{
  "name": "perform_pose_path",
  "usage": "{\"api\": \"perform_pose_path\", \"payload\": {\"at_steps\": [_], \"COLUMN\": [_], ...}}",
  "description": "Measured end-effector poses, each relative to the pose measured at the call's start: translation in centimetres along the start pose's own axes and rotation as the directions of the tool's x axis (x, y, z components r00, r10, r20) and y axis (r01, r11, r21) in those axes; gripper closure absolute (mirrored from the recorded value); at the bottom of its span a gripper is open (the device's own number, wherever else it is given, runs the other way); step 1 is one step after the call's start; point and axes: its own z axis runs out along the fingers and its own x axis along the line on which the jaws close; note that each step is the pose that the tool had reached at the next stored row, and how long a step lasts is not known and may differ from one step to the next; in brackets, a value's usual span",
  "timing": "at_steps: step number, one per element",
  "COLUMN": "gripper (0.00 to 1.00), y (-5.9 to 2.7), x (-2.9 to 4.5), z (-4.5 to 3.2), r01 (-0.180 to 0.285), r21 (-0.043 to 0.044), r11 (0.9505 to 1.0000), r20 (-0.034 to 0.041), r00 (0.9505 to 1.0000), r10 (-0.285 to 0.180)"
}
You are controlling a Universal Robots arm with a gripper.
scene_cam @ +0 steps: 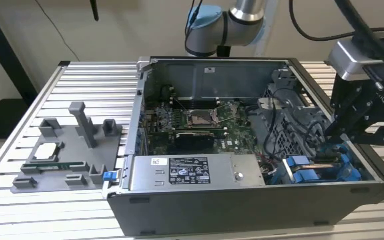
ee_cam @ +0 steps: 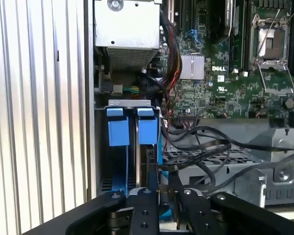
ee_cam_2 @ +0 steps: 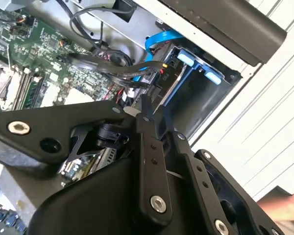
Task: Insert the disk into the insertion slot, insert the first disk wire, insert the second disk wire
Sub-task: 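Insert the second disk wire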
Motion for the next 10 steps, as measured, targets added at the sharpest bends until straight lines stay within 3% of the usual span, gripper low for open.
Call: {"api": "perform_pose_path", "payload": {"at_steps": [5, 10], "gripper": [0.00, 0.00], "y": [-0.04, -0.04], "x": [-0.30, -0.34], "z": [-1.96, -2.17], "r01": [0.000, 0.000], "r21": [0.0000, 0.0000], "r11": [1.0000, 1.0000], "r20": [-0.0002, 0.0002], "r00": [1.0000, 1.0000], "r10": [0.000, 0.000]}}
